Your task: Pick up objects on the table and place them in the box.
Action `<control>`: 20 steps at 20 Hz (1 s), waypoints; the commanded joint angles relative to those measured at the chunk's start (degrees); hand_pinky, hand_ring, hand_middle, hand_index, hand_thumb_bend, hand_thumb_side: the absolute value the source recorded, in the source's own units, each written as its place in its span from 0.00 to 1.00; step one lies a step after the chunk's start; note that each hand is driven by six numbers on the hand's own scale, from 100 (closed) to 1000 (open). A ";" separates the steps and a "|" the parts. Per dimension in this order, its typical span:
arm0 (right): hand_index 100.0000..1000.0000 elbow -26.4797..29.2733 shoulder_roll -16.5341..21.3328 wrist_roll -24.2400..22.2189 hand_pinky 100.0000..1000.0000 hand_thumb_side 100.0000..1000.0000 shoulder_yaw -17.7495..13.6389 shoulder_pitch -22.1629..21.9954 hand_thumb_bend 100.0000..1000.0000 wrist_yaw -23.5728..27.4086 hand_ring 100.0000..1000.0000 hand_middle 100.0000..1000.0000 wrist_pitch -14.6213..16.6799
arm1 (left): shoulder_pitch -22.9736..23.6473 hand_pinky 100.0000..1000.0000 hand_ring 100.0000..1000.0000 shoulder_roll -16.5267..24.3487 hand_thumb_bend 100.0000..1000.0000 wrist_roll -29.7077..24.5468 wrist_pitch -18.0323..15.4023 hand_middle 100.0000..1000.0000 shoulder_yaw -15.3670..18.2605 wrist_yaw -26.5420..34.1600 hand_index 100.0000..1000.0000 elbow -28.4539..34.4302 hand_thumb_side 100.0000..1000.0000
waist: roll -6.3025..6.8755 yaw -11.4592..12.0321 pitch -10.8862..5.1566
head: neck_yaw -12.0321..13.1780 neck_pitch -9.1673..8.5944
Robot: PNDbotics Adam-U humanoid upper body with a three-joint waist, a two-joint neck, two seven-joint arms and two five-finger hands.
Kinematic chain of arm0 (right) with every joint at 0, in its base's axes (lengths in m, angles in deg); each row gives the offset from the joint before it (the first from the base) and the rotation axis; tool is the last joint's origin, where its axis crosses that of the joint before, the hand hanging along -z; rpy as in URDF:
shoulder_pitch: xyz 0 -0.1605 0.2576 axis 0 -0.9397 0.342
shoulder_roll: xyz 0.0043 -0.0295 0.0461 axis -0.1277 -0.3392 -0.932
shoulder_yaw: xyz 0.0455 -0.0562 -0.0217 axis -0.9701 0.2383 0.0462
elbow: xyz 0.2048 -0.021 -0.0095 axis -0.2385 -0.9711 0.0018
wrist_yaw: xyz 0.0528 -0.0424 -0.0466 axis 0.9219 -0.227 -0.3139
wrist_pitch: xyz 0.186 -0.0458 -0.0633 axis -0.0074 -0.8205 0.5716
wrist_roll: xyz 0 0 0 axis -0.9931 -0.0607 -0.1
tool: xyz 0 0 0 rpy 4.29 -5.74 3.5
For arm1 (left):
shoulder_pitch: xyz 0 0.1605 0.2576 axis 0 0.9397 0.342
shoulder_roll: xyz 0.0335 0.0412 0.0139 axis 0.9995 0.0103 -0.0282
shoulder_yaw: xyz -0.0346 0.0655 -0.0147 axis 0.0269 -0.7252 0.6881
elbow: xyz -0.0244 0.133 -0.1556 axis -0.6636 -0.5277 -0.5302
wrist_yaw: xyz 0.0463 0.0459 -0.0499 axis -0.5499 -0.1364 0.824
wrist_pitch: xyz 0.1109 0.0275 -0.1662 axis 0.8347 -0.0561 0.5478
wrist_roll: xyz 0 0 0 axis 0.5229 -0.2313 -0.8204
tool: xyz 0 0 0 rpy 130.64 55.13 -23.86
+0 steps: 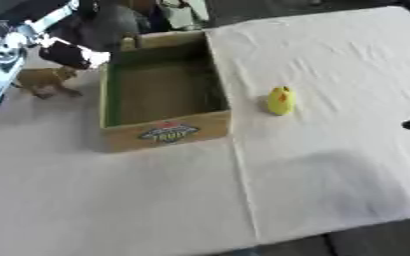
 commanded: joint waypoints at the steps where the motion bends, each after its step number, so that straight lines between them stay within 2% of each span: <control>1: 0.68 1.33 0.95 -0.76 0.68 0.56 0.34 0.91 0.00 0.62 0.58 0.50 0.09 | -1.65 0.58 0.31 -0.56 0.06 -0.21 -1.70 0.25 -0.52 -0.89 0.59 -1.52 0.22 | -0.08 -0.38 -0.63 | 0.45 -0.74; 6: 0.68 1.33 0.71 -1.25 0.68 0.56 0.67 1.22 0.00 0.43 0.58 0.50 0.04 | -1.21 0.60 0.39 -2.82 0.18 -1.49 -3.83 0.33 -2.18 -2.02 0.62 -3.41 0.24 | 0.09 -0.73 -0.21 | 0.63 -1.11; 10: 0.67 1.32 0.57 -1.36 0.68 0.56 0.75 1.30 0.00 0.28 0.58 0.50 -0.07 | -0.68 0.62 0.45 -3.67 0.23 -4.11 -5.50 0.37 -3.54 -3.15 0.63 -3.96 0.26 | 0.17 -0.70 -0.08 | 0.56 -1.12; 20: 0.67 1.30 0.40 -1.38 0.68 0.57 0.73 1.26 0.00 0.21 0.58 0.50 -0.34 | 1.54 0.64 0.51 -3.71 0.32 -9.74 -8.14 0.45 -6.00 -3.88 0.68 -2.20 0.30 | 0.18 -0.37 -0.23 | 0.30 -1.09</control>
